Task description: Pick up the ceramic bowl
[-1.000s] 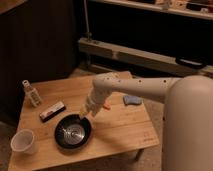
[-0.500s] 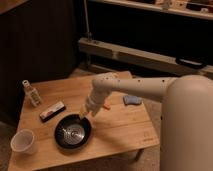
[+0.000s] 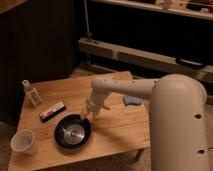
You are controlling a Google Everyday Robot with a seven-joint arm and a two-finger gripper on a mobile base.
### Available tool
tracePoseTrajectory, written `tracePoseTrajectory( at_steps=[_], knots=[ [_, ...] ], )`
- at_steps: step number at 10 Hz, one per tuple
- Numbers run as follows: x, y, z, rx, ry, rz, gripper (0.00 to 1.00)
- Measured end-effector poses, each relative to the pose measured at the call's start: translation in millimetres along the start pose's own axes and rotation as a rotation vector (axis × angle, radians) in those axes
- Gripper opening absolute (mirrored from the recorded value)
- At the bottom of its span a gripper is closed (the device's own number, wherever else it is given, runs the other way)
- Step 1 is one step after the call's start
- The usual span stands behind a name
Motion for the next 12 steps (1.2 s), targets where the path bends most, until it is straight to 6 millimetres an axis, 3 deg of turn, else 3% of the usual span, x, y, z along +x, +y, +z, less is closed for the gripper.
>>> tracePoseTrajectory(
  at_steps=[5,12],
  knots=[
    [10.0,5.2,2.4,-0.013,0.012,-0.019,0.56],
    [27.9,7.4,20.3,-0.033,0.055,-0.023,0.56]
  ],
)
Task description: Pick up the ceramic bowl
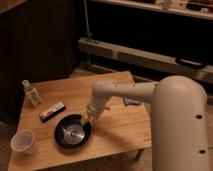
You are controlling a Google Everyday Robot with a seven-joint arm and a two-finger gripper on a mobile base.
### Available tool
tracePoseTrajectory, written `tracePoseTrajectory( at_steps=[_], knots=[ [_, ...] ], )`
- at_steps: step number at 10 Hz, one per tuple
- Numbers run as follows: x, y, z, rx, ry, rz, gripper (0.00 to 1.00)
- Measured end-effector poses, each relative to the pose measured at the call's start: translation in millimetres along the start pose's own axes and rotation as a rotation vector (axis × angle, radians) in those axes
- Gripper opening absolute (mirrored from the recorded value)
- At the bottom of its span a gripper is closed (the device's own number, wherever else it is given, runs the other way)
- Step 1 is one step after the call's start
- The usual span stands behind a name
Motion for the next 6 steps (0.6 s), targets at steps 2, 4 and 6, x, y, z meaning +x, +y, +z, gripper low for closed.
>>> tracePoseTrajectory(
  at_steps=[2,4,6],
  knots=[
    [2.9,2.0,3.6,-0.011,0.008,-0.005,0.45],
    [5.1,3.8,5.1,-0.023,0.015,-0.012,0.19],
    [5.6,6.4,4.6,-0.029,0.019,-0.019,0.04]
  ],
)
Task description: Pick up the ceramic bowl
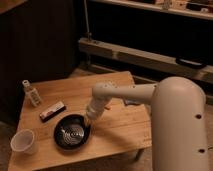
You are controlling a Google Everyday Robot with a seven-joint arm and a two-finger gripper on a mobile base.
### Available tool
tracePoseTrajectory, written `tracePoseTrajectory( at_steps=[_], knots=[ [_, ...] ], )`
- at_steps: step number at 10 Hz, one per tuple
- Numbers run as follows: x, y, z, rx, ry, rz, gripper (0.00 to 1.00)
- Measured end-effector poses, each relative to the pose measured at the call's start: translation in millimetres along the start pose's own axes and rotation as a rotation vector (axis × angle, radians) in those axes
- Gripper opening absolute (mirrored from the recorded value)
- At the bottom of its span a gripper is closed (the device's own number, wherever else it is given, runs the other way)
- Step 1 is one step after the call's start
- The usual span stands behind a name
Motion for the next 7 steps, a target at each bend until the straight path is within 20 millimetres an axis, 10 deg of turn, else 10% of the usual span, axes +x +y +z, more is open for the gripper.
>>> tracePoseTrajectory(
  at_steps=[3,7],
  knots=[
    [1.2,0.1,-22.1,-0.016,-0.029,0.012,0.00],
    [11.3,28.9,-117.5,-0.021,-0.151,-0.002,0.00]
  ],
)
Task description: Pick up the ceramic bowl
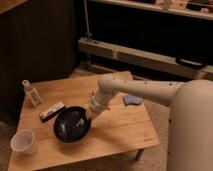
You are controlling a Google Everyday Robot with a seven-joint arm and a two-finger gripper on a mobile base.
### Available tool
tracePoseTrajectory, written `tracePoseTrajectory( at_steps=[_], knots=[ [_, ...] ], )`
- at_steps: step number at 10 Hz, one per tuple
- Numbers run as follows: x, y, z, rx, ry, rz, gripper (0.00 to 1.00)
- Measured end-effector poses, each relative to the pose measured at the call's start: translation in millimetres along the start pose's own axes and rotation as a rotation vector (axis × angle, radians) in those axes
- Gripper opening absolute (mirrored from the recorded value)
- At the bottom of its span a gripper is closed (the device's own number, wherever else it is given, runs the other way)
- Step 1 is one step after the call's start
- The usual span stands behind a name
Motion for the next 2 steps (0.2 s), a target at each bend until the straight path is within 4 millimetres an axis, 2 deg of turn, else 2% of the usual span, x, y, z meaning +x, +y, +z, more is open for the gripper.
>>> tracePoseTrajectory(
  at_steps=[2],
  knots=[
    [-0.6,18.1,-47.3,-0.009,-0.063,-0.021,0.00]
  ],
)
